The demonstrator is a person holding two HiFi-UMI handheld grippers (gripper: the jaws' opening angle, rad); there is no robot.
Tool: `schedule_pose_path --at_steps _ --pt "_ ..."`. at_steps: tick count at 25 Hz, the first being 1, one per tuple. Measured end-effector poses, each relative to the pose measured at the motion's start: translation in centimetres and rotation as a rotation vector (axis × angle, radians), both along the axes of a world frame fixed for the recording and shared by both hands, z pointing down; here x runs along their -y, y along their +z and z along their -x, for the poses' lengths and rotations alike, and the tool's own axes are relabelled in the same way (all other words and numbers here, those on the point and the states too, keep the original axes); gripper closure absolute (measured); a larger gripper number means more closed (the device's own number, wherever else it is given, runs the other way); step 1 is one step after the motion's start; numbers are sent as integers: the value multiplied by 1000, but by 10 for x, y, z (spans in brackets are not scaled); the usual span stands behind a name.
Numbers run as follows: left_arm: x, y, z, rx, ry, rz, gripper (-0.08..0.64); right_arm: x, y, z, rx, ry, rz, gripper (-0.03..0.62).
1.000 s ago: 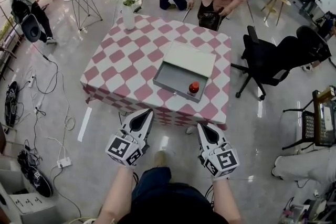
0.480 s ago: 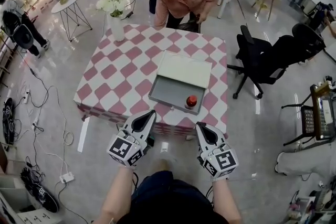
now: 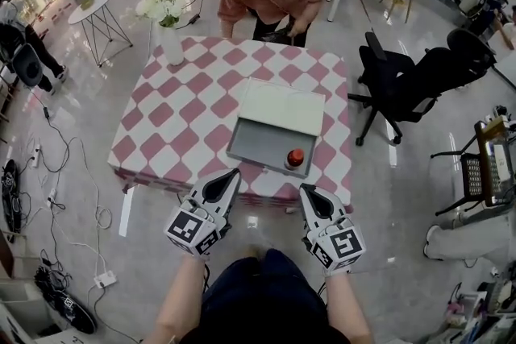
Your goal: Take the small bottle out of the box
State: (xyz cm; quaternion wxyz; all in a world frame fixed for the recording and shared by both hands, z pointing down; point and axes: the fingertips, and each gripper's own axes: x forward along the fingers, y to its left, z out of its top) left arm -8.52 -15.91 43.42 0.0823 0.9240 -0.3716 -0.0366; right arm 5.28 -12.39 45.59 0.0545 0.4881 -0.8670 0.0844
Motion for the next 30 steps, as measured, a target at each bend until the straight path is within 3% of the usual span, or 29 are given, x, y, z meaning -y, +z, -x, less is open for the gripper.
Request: schedule_pose_path --at_steps 27,30 --pt "46 35 -46 -10 48 84 560 64 24 -30 -59 25 42 586" --pt "50 41 -50 -7 47 97 560 69 29 -30 -65 -7 49 526"
